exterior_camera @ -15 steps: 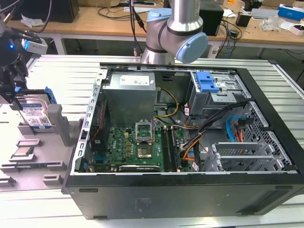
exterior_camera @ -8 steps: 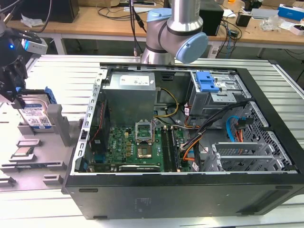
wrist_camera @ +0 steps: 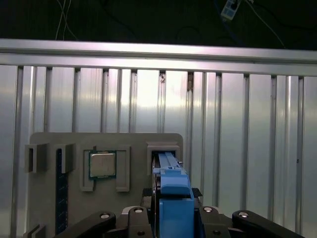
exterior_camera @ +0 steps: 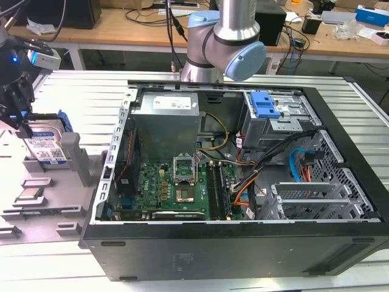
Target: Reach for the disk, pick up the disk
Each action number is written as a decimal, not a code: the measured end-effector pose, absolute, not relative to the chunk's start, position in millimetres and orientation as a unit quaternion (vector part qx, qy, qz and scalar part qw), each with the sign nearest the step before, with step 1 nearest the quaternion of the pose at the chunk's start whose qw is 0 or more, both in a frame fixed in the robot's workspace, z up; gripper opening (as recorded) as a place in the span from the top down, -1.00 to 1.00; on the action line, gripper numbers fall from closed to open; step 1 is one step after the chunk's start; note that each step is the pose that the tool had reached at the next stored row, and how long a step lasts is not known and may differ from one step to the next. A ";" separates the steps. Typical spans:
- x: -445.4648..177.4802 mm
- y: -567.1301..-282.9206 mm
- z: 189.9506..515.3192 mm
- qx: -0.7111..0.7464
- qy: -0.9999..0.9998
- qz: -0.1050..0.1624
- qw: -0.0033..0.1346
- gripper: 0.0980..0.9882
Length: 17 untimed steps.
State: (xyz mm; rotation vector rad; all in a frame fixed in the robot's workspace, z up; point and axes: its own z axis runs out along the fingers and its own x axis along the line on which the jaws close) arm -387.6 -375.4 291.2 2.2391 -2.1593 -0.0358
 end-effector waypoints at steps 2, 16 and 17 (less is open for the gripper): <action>-387.6 -375.4 291.2 0.720 -0.694 -0.012 0.015 0.39; -387.5 -375.3 300.4 0.720 -0.693 -0.011 0.015 0.39; -387.5 -375.3 301.7 0.720 -0.693 -0.012 0.015 0.39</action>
